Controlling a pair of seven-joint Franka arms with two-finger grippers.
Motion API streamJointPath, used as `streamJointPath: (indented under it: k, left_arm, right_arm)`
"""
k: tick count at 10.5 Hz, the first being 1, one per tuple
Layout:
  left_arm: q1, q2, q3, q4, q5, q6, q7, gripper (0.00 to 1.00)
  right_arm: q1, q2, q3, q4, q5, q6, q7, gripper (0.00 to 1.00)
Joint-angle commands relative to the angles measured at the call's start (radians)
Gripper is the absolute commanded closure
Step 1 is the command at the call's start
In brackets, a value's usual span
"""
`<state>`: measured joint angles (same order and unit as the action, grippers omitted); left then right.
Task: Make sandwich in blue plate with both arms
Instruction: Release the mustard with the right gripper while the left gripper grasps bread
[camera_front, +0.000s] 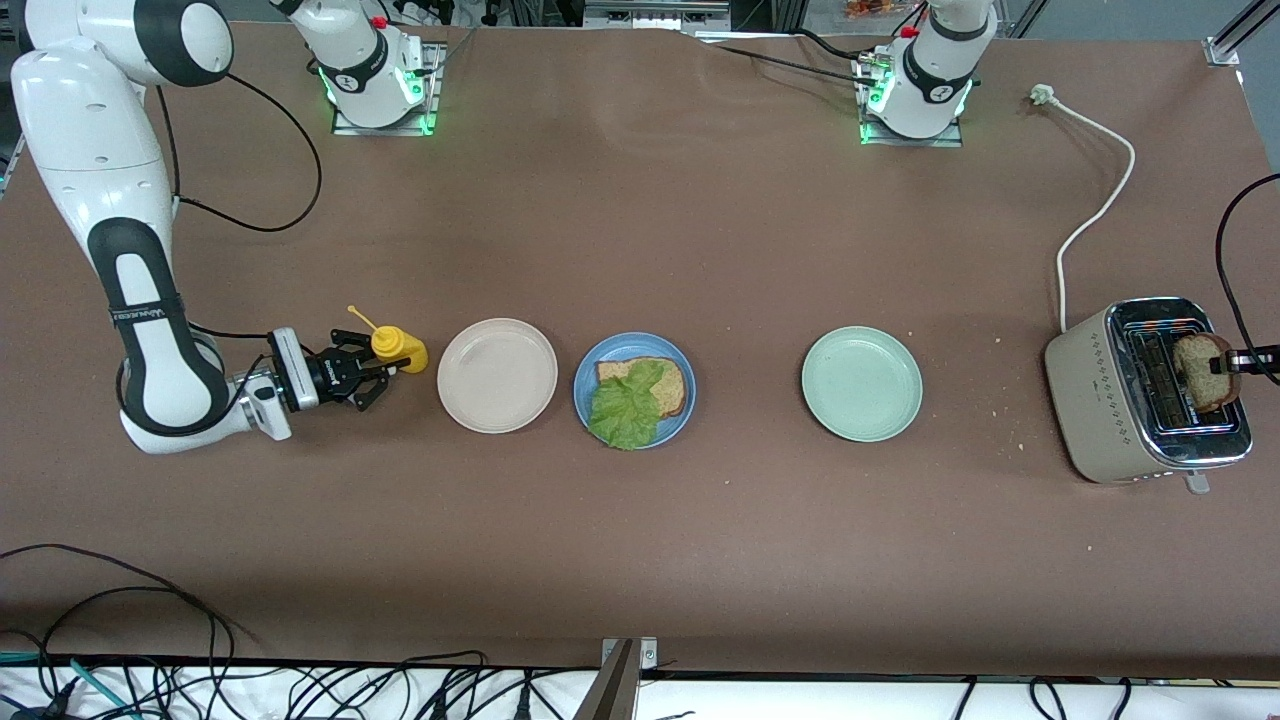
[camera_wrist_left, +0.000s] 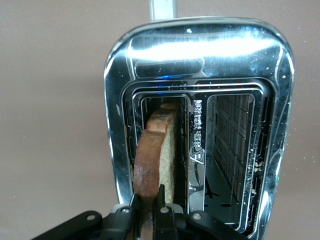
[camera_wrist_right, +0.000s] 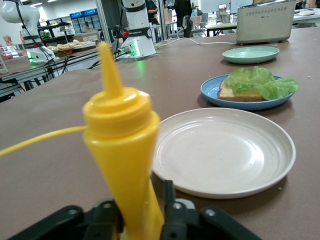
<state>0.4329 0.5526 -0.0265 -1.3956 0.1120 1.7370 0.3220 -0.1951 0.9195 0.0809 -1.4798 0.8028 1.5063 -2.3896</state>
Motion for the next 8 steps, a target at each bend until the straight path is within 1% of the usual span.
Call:
streamJointPath:
  k: [1,2,3,5,6,8]
  left_arm:
    - [-0.002,-0.02,-0.007,0.044,0.037,-0.019,0.009,1.0]
    - [-0.003,-0.058,-0.009,0.043,0.04,-0.03,0.011,1.0]
    - [-0.003,-0.095,-0.018,0.044,0.04,-0.078,0.009,1.0]
    - [-0.005,-0.189,-0.039,0.044,0.038,-0.123,0.011,1.0]
    - [-0.003,-0.224,-0.058,0.046,0.037,-0.144,0.012,1.0]
    - [-0.005,-0.272,-0.113,0.047,0.037,-0.149,0.011,1.0]
  right_arm:
    - [-0.044,-0.002,0.008,-0.004,0.049,-0.009,-0.026,0.0]
    - [-0.047,-0.005,0.007,-0.002,0.045,-0.009,-0.025,0.0]
    - [-0.053,-0.005,0.002,0.0,0.044,-0.002,-0.022,0.0]
    - [-0.052,-0.019,-0.058,0.007,0.039,-0.003,0.001,0.0]
    - [-0.05,-0.043,-0.082,0.009,0.012,-0.001,0.036,0.0]
    - [-0.05,-0.108,-0.095,0.062,-0.094,-0.012,0.236,0.0]
